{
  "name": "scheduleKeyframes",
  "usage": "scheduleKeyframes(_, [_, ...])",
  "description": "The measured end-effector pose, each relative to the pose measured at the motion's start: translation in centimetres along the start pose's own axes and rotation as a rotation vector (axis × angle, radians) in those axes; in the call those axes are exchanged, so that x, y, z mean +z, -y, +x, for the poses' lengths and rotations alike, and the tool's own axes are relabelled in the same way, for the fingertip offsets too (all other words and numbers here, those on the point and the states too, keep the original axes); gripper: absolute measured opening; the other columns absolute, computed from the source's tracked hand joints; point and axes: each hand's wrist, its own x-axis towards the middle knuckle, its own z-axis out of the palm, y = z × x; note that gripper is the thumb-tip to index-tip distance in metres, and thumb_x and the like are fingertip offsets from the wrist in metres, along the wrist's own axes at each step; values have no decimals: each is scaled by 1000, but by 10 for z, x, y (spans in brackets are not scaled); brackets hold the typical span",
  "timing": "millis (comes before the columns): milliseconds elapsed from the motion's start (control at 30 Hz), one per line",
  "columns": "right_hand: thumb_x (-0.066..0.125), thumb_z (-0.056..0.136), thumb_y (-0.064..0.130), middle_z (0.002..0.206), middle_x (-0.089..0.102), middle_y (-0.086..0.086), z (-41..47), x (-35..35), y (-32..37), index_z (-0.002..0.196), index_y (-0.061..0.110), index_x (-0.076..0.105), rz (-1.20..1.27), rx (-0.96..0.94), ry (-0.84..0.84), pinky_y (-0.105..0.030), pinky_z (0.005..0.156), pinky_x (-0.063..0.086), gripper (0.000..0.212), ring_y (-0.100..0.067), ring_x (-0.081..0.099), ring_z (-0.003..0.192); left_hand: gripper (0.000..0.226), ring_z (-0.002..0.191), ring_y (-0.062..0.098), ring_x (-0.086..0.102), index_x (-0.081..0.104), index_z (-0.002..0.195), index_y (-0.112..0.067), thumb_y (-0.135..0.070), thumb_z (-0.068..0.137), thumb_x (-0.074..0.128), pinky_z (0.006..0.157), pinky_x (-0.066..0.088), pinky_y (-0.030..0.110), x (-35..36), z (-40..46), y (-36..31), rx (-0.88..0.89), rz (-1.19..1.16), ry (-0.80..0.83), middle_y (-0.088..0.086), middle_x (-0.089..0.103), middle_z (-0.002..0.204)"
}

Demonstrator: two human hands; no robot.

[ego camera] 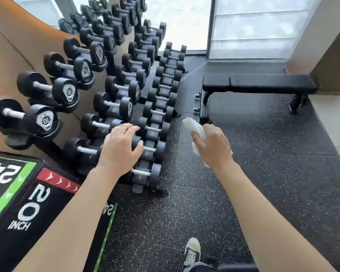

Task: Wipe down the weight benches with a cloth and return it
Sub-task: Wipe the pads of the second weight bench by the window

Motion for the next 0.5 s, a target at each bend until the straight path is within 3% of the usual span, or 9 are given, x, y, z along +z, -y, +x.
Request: scheduleKeyframes(500, [55,104,40,89,59,-6,53,-83,-107,87,12,52,-60,273,-211,-35,70,33,33,-22,47,84,49,140,32,45,58,143,-9,-28,99,64,117,36,48,56,154,-123,306,-91,114,10,55,148])
